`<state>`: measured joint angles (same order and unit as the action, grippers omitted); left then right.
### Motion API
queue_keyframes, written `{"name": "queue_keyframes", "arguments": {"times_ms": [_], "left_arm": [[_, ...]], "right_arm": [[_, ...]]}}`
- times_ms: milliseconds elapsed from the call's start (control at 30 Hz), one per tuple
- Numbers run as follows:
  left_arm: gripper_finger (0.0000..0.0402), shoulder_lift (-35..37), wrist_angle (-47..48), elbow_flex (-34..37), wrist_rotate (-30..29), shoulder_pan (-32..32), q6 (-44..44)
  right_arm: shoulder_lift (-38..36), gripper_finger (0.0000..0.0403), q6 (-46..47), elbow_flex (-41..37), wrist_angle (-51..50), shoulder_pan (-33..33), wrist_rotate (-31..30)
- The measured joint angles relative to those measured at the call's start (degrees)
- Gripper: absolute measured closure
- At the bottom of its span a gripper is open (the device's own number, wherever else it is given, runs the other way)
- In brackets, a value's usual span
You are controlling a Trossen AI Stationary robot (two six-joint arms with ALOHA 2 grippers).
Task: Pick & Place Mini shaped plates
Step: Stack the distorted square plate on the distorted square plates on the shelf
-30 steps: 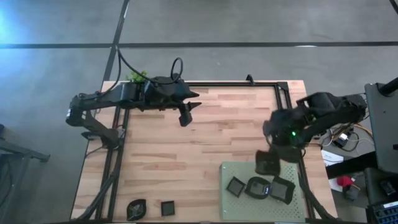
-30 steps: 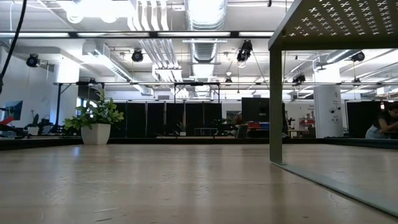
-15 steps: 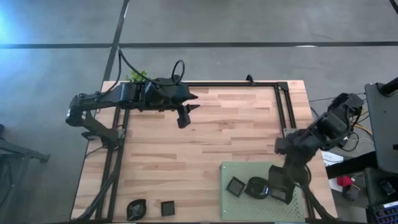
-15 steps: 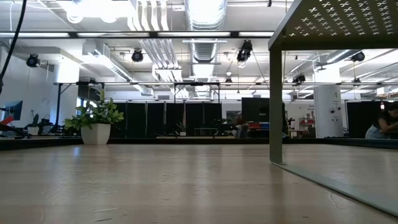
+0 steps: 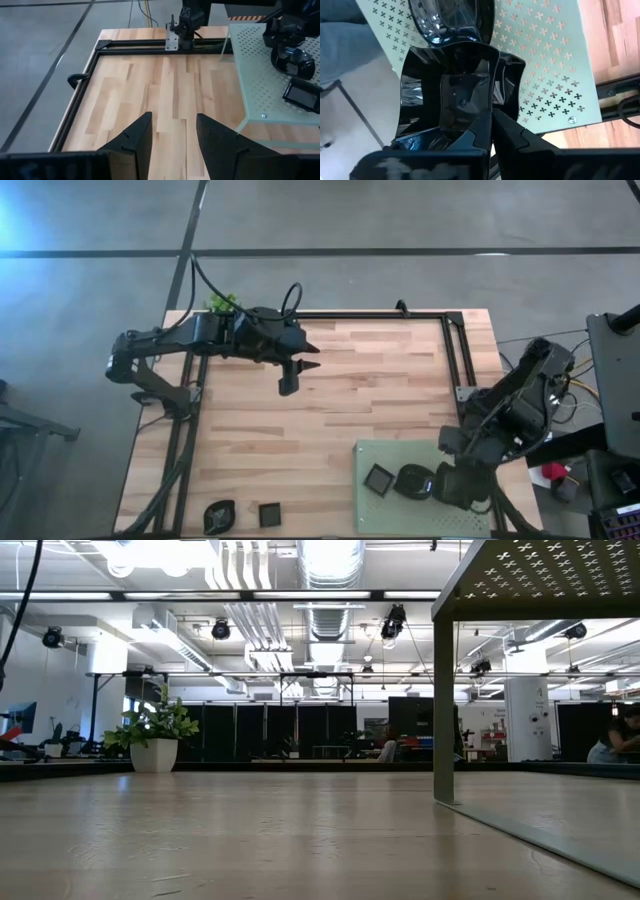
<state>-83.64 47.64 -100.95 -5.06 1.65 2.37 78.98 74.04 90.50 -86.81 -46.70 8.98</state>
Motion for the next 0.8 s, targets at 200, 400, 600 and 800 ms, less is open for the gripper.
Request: {"name": "queue_keyframes", "arguments": {"times_ms": [200,400,600,800], "left_arm": [[0.0255,0.0,-0.02,0.0,0.0,0.0,0.0],[0.0255,0.0,0.0,0.0,0.06,-0.03,-0.7],[0.0255,0.0,0.0,0.0,0.09,-0.18,-0.76],[0.0255,0.0,-0.01,0.0,0.09,-0.28,-0.83]], "right_arm": [[1.05,0.0394,-0.04,0.0,-0.01,0.04,0.05],[0.98,0.0394,0.58,-0.02,0.0,0.04,2.61],[1.87,0.0394,-0.75,-0.72,-0.22,0.04,3.07],[2.17,0.0394,-0.9,-1.39,-1.55,0.04,3.07]]}}
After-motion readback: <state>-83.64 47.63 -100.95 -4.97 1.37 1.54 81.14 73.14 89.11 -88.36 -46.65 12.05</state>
